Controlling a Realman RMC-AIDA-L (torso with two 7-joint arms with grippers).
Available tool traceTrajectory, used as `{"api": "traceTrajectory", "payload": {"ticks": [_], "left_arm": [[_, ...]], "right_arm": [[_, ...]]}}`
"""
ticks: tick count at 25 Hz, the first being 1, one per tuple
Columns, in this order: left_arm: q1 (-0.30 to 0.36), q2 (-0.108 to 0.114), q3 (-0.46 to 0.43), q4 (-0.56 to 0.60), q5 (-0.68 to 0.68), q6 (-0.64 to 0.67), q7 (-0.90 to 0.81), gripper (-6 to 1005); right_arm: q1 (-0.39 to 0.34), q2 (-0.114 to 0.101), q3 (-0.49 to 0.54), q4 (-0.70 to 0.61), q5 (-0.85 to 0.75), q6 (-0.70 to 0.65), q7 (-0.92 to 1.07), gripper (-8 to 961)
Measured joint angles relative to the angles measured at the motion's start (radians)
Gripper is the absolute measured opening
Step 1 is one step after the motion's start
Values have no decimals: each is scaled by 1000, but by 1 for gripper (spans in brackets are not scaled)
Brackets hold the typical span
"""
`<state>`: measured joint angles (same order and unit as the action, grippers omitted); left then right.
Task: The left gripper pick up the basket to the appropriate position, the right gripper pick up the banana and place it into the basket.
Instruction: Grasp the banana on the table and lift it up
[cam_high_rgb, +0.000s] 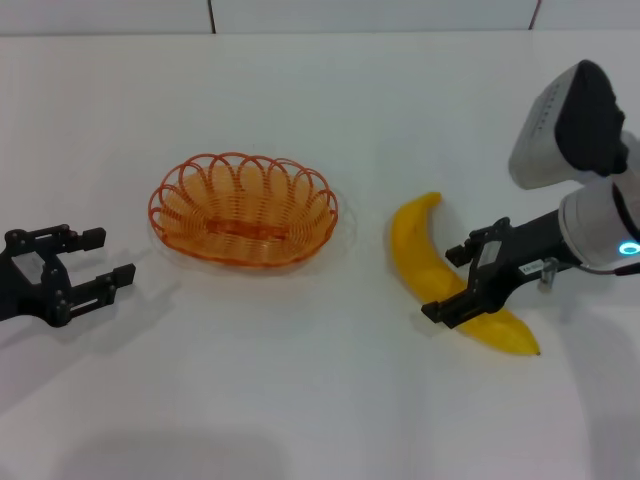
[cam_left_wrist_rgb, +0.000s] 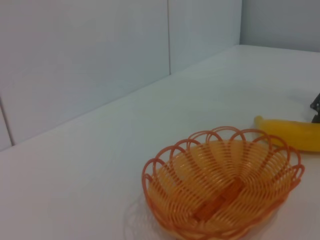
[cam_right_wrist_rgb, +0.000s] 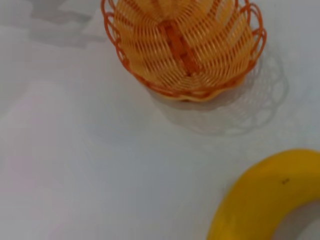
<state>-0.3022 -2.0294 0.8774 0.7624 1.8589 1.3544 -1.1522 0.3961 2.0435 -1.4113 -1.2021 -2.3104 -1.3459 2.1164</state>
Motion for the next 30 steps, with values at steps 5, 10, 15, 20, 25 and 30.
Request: {"api": "traceTrajectory", "payload": {"ticks": [5, 10, 15, 20, 25, 30], "left_arm": [[-3, 0, 0, 0, 0, 0, 0, 598], [-5, 0, 0, 0, 0, 0, 0, 598], [-5, 0, 0, 0, 0, 0, 0, 598], [-5, 0, 0, 0, 0, 0, 0, 598], [-4, 0, 0, 0, 0, 0, 0, 598], [-3, 0, 0, 0, 0, 0, 0, 598]], "right_arm": [[19, 0, -2, 32, -30, 31, 14, 903], [19, 0, -2, 33, -34, 44, 14, 870], [20, -2, -1, 35, -34, 50, 19, 830], [20, -4, 3, 35, -35, 49, 20, 789], [16, -3, 15, 12, -35, 49, 21, 548], [5, -3, 35, -40, -35, 48, 23, 480]]}}
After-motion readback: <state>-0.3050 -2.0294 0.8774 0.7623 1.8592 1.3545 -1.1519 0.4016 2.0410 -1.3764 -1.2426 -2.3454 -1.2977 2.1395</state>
